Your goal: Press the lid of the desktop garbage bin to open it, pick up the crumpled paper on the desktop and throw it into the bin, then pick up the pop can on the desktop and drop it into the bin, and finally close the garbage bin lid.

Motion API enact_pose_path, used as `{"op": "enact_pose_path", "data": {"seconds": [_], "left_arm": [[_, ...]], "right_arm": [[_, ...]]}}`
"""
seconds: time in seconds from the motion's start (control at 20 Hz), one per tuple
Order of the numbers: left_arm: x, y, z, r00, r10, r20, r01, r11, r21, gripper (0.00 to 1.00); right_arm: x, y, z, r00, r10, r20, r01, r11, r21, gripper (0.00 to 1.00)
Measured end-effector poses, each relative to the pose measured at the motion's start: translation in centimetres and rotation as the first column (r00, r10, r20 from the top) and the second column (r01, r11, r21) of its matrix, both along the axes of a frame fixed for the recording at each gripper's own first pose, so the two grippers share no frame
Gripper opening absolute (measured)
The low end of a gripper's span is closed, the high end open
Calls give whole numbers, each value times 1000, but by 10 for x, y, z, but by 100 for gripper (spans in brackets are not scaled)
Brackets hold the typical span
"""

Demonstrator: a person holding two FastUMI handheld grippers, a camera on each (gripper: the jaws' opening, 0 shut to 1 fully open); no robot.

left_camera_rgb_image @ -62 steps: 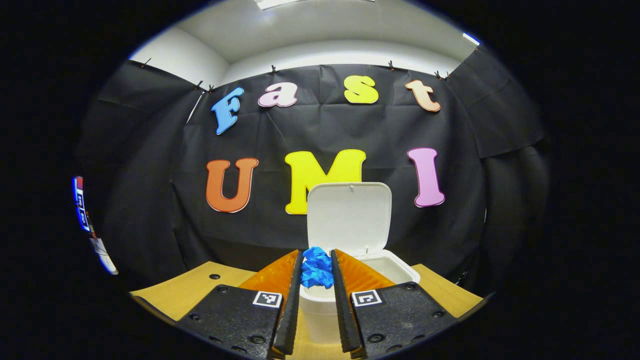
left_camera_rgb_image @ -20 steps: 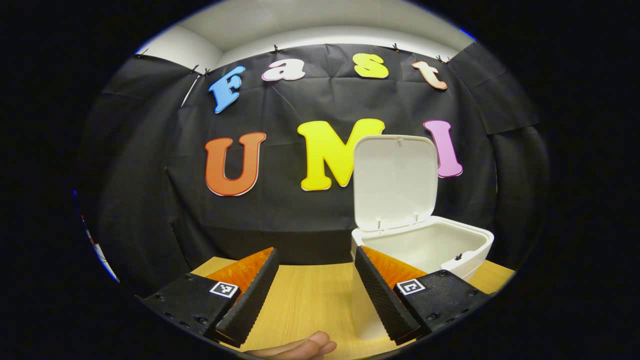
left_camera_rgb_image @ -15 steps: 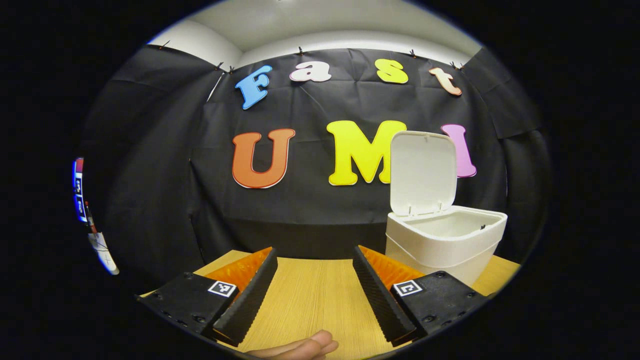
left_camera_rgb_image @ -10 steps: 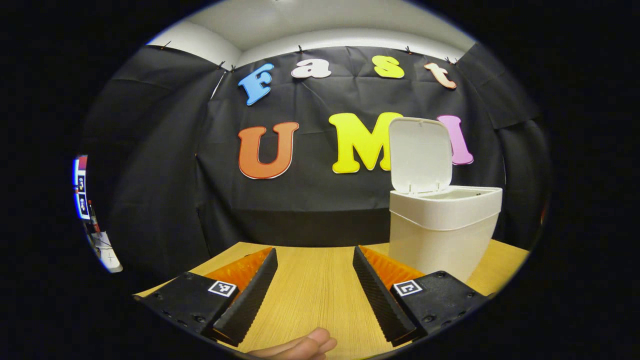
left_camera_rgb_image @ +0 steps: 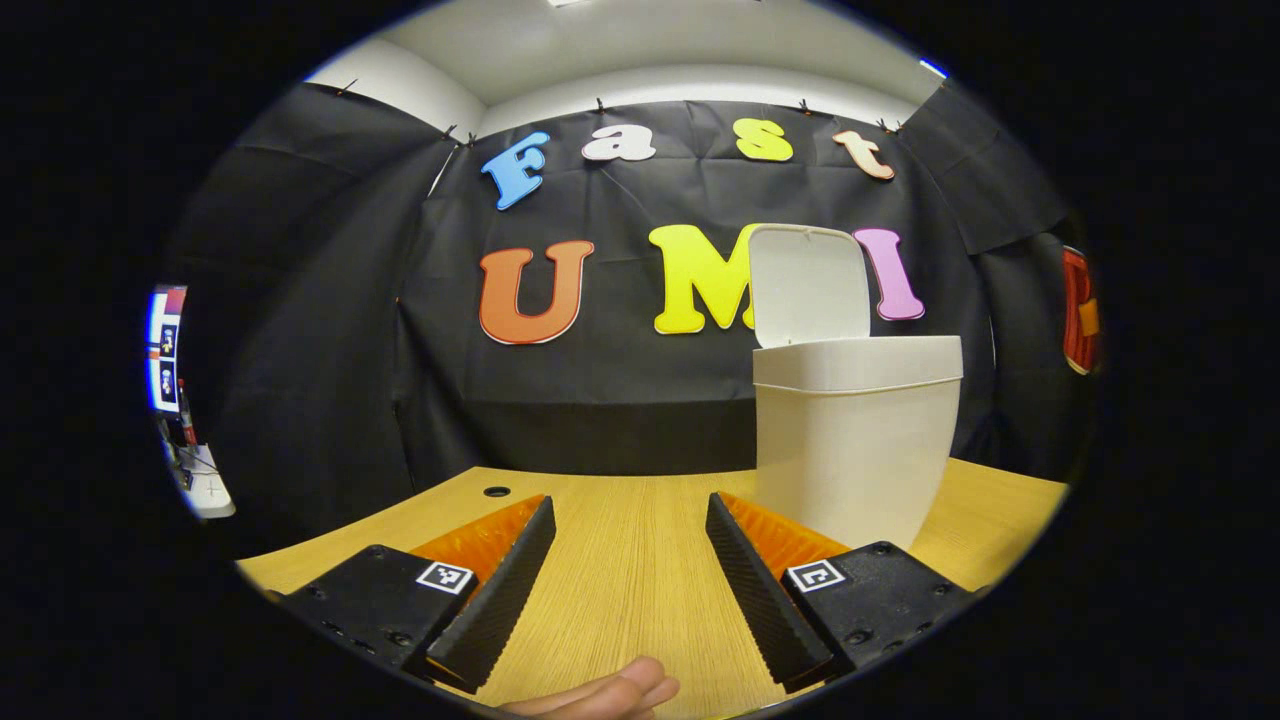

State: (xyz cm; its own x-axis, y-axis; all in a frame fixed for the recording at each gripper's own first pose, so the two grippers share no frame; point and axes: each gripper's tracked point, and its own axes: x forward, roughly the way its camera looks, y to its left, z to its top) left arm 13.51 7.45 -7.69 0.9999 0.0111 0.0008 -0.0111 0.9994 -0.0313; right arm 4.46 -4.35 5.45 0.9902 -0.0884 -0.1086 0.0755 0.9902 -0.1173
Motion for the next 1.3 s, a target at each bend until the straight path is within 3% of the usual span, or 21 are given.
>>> {"op": "enact_pose_path", "data": {"seconds": [0.1, 0.35, 0.5, 0.8, 1.1, 1.3], "left_arm": [[-2, 4, -12, 999, 17, -35, -18, 1000, -15, 97], [-12, 24, -18, 996, 81, -41, -79, 996, 40, 98], [-21, 18, -16, 998, 54, -32, -53, 999, 9, 97], [-29, 10, -14, 999, 34, -19, -34, 999, 13, 98], [-28, 6, -26, 998, 13, -60, -12, 1000, 5, 98], [-28, 9, -27, 998, 27, -60, -26, 999, 26, 97]], "right_arm": [[7, 9, 17, 1000, -7, -4, 7, 1000, 5, 79], [31, 58, 64, 997, 78, -20, -78, 997, 9, 77], [56, 73, 97, 998, 65, 28, -65, 998, 2, 78], [118, 102, 132, 999, 47, 17, -48, 999, 9, 77], [178, 118, 140, 999, 4, 32, -4, 1000, 24, 78], [212, 122, 113, 999, -30, -35, 32, 997, 68, 77]]}}
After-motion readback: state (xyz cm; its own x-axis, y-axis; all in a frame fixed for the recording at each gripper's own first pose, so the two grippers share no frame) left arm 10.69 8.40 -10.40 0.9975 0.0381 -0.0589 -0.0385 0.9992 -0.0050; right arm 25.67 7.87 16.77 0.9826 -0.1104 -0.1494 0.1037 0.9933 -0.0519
